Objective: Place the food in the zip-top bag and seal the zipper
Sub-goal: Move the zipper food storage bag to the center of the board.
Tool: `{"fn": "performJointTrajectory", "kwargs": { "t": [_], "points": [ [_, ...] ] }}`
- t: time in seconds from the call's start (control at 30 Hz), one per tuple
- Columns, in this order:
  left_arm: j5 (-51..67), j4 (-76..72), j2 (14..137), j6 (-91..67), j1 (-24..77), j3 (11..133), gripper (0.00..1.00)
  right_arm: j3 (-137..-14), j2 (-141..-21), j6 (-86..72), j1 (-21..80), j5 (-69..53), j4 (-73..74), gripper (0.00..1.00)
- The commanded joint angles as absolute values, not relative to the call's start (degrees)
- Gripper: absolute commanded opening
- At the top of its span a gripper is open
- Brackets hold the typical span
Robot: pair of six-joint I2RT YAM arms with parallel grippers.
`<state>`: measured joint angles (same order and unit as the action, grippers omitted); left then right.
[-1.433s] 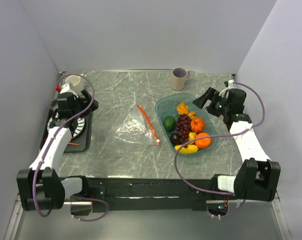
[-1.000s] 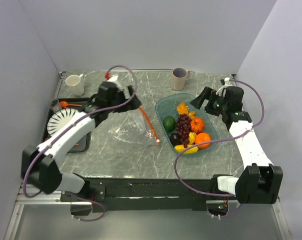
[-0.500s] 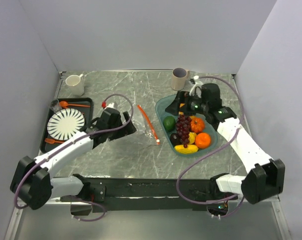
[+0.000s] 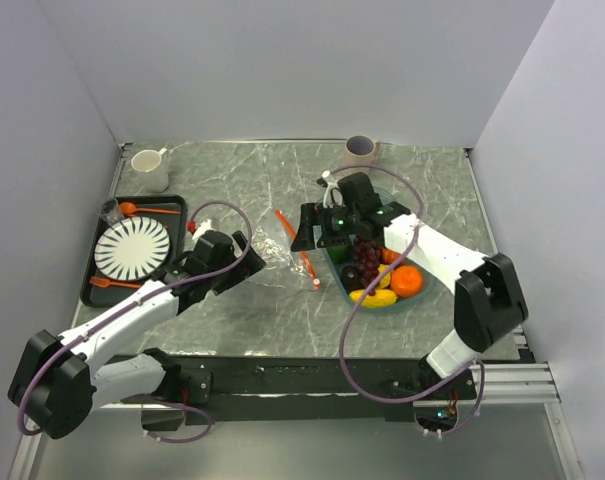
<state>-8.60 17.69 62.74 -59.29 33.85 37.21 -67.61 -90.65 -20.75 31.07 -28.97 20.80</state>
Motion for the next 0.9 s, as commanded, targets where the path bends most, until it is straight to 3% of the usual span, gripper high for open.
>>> {"fn": "performJointTrajectory", "kwargs": {
  "t": [0.0,0.43,0.6,0.87],
  "points": [
    [-12.2,17.4,63.6,-61.0,34.0,36.6,0.99,-73.1,-93.6,-18.7,33.5,-25.8,22.8,0.95],
    [-17.1,20.2,65.1,-58.2,33.9,37.0,0.99,-79.7,-102.7,-18.7,36.2,-15.6,28.0,0.87],
    [-18.5,20.7,66.3,-58.1,33.7,37.5,0.99,-79.8,-103.6,-18.5,36.6,-18.9,27.2,0.83],
    [-17.9,20.5,68.1,-55.7,33.0,39.9,0.99,-77.3,-103.2,-18.0,36.8,-29.3,24.0,0.65]
  ]
}}
